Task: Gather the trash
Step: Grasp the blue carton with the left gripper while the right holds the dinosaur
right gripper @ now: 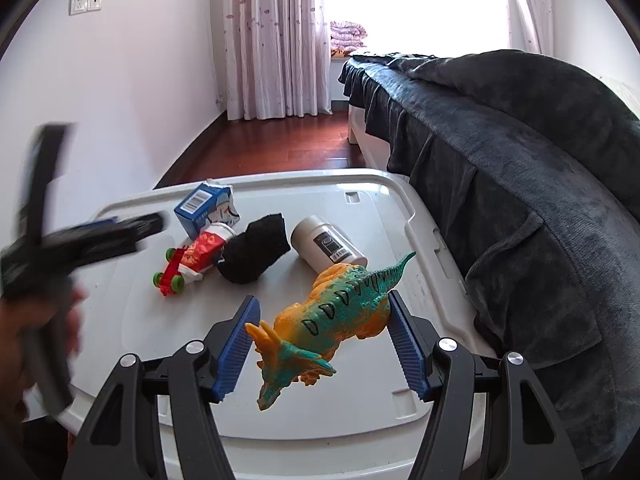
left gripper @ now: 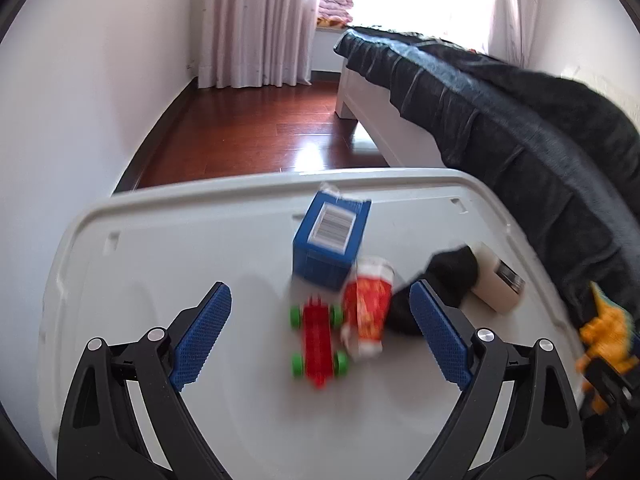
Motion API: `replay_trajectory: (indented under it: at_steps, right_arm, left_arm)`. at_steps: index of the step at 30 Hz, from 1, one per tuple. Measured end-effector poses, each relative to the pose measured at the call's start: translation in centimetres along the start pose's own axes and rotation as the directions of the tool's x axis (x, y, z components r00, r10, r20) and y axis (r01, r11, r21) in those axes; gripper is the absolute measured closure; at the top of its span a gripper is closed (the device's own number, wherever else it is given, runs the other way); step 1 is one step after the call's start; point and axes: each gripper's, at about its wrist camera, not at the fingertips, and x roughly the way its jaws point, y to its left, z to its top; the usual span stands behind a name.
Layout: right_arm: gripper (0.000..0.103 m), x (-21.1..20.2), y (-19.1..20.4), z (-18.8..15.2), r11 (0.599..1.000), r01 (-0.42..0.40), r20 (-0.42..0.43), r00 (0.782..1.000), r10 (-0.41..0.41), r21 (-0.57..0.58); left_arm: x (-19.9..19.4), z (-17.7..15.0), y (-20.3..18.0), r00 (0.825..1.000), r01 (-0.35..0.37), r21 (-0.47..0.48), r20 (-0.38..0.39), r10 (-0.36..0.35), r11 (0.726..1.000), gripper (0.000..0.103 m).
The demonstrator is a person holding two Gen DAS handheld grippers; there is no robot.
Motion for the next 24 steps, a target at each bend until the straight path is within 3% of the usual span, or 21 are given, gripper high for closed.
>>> replay_trajectory:
  at_steps: [11, 13, 14, 17, 24]
  right_arm:
    - [0.040, -0.4, 0.7, 0.2, 1.000, -0.016, 0.016, 1.000, 0.017, -0.027]
    - [0.040, -0.5, 0.8, 0.2, 0.999, -0.018, 0.021, 1.000, 0.018, -0.032]
    - [0.040, -0.6, 0.8, 0.2, 0.999, -0.018, 0.023, 1.000, 0.019, -0.035]
    - [0.040, -0.8, 0.9, 0.2, 0.999, -0.020, 0.027, 0.999, 0.021, -0.039]
    - [0.040, -1.6, 1.4, 0.3, 0.999, -0.022, 0.044, 0.999, 0.024, -0.047]
  left_arm:
    - [9.1, 4.0, -1.6, 0.993, -0.078, 0.164, -0.079, 0.092, 0.983, 0.015]
    - [10.1, 4.2, -1.3, 0.991, -0.058, 0.151, -0.108, 0.075, 0.987, 0.031]
    - [10.4, 4.2, -1.0, 0.990, -0.030, 0.126, -0.131, 0.046, 0.992, 0.046]
    - [9.9, 4.0, -0.1, 0.992, -0.037, 0.063, -0.122, 0.045, 0.997, 0.054]
    - [4.2, 4.1, 1.9, 0.995, -0.102, -0.011, -0.014, 0.102, 0.995, 0.054]
